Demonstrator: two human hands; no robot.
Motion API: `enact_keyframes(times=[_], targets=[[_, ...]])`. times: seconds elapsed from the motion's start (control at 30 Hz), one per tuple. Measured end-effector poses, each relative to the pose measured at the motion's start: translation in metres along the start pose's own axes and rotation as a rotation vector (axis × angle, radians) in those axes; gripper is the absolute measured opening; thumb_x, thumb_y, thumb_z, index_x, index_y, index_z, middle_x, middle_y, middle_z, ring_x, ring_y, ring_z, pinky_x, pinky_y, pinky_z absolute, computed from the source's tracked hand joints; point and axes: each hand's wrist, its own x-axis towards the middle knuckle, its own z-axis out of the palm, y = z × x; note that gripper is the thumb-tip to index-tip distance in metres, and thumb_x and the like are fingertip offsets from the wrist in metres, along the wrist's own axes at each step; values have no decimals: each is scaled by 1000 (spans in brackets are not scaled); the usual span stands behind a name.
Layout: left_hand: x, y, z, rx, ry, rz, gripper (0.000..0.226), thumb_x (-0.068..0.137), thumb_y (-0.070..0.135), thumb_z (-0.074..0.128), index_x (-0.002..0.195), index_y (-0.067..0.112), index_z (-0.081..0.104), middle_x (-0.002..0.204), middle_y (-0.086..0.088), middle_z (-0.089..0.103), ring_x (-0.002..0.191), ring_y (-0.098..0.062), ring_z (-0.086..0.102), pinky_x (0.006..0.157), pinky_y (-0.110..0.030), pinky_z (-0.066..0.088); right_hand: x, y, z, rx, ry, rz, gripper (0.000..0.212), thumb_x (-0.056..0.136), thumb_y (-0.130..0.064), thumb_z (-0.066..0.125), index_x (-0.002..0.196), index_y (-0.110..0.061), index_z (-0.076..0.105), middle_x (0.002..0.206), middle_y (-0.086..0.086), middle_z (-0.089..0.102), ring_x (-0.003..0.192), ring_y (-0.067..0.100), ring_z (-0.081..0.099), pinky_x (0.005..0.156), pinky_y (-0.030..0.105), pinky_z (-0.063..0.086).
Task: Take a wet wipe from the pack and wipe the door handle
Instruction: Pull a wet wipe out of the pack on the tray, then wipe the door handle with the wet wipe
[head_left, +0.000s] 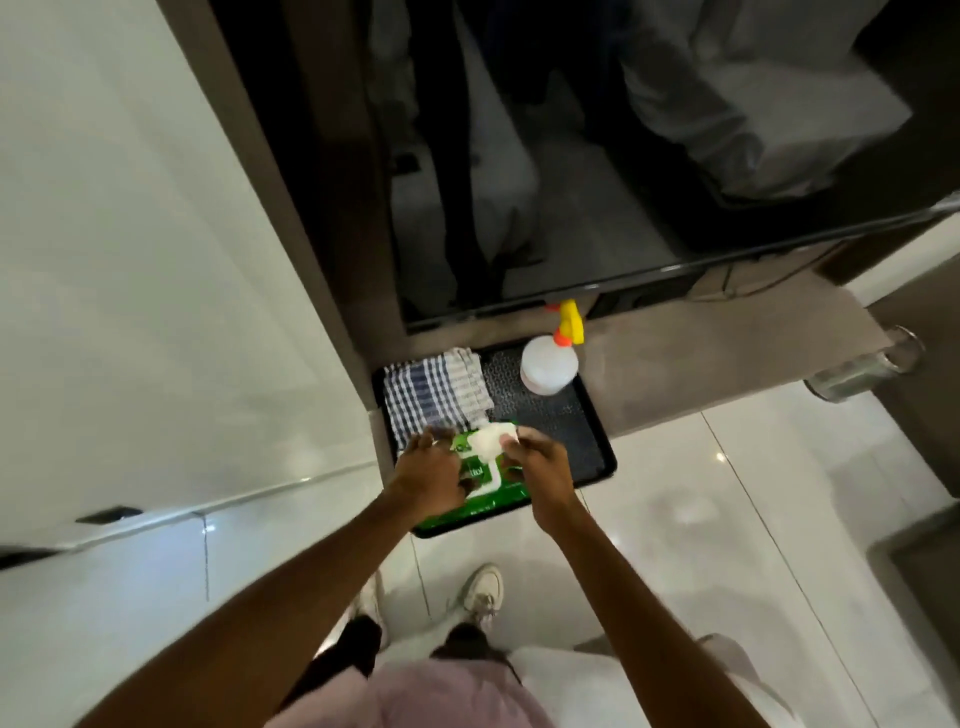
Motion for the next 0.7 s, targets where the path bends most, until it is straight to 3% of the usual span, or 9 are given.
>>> enact_keyframes(times=[0.07,0.13,0.2,0.27,0.3,0.37,0.47,0.57,0.7], targets=[[-15,-15,-24,-332,195,-72,36,101,36,58,123,14,75,138,-12,67,128,-32,61,100,-33,51,-1,-25,22,36,-72,0,12,94,-4,66,98,-12,75,85,8,72,73,20,65,65,31,54],[-38,-38,-49,-792,328,-152,22,102,14,59,110,8,78,112,-16,78,100,-30,73,74,-23,53,-8,-49,52,60,-180,-30,17,93,-2,67,99,-15,76,94,8,76,83,22,71,67,31,58],[-74,-67,-77,-1365,339,-179,26,109,18,51,108,11,77,107,-14,81,91,-26,75,75,-15,59,-26,-71,95,49,-326,-102,19,92,-1,67,102,-14,77,102,9,78,96,26,73,78,37,63],[-118,-105,-98,-1737,325,-146,42,112,38,40,108,18,77,104,-8,83,91,-29,79,81,-31,66,-50,-90,146,20,-477,-187,21,91,0,68,105,-14,77,104,11,77,100,26,72,90,44,59],[-140,-126,-104,-1775,346,-118,44,112,41,39,110,18,77,106,-9,83,93,-30,80,82,-37,67,-62,-98,172,2,-528,-221,22,90,-1,69,105,-15,76,104,12,76,98,26,72,89,45,60],[-193,-175,-107,-1722,490,-65,33,111,27,47,113,14,78,109,-15,81,95,-34,79,80,-39,67,-92,-109,235,-56,-604,-299,23,87,-4,73,106,-17,75,100,12,76,91,25,73,76,38,63],[-267,-250,-94,-1592,763,-92,22,95,3,69,94,20,83,95,-11,82,84,-30,79,73,-34,67,-132,-106,334,-77,-644,-354,29,87,1,74,109,-18,73,88,9,75,80,20,73,64,27,59],[-320,-314,-85,-1577,946,-184,21,96,7,74,86,23,83,82,-5,80,73,-21,77,66,-29,66,-162,-90,424,-43,-723,-339,32,87,2,73,114,-16,71,85,4,80,81,19,76,68,27,62],[-388,-411,-72,-1620,1143,-264,12,96,13,74,94,21,82,81,-2,81,69,-19,76,62,-26,64,-212,-59,546,-8,-807,-192,15,93,-9,68,106,-12,76,90,4,80,79,19,74,63,23,60]])
